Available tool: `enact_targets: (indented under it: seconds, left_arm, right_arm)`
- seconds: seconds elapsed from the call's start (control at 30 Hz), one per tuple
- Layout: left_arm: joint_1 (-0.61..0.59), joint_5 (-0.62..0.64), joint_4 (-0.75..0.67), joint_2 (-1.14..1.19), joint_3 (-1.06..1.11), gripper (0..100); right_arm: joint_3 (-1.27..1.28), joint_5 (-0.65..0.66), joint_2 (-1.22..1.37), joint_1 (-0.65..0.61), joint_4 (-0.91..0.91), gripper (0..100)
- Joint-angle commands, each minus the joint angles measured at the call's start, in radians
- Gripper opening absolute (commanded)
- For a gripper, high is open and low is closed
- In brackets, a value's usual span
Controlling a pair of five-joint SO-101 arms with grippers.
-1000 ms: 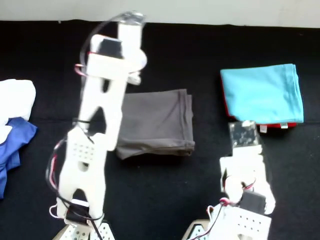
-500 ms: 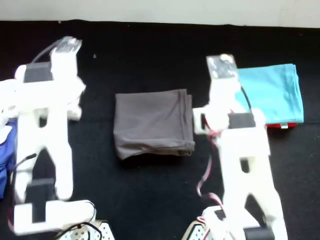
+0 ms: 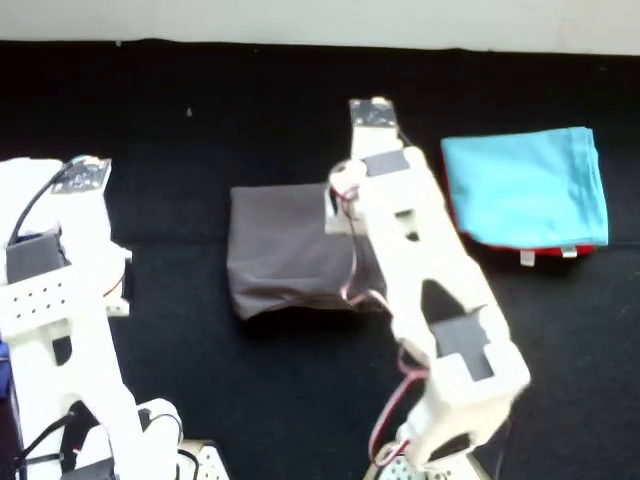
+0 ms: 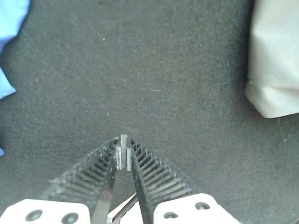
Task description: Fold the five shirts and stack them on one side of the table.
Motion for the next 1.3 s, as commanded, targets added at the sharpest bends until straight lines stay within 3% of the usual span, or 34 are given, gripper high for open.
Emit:
enact_targets:
  seconds: [0.0,0.33,0.4,0.5,0.6,0.8,0.93,1.27]
  left_arm:
    - [-0.007,-0.009,-0.011,-0.027,-0.002,1]
    - [-0.039,-0.009,-0.011,-0.027,-0.004,1]
    - [-0.038,-0.009,-0.009,-0.027,-0.002,1]
    - [-0.038,-0.009,-0.009,-0.028,0.01,1]
    - [-0.035,-0.008,-0.012,-0.028,0.036,1]
    - [-0.038,-0.005,-0.083,-0.028,0.111,1]
    - [-0.038,-0.006,-0.103,-0.031,0.145,1]
    - [-0.035,-0.008,-0.138,-0.033,0.142,1]
  right_arm:
    - [-0.148,-0.014,0.147,0.016,0.007,35.6]
    - [-0.43,-0.006,0.567,0.01,0.15,33.4]
    - [-0.506,-0.006,0.619,0.008,0.2,23.3]
    - [-0.641,0.006,0.691,0.01,0.257,0.0]
    - [-0.736,0.075,0.733,0.016,0.348,1.0]
    - [-0.983,0.086,0.743,0.136,0.473,0.6]
    - [-1.194,0.239,0.727,0.223,0.519,0.6]
    - [-1.069,0.474,0.46,0.449,0.518,0.6]
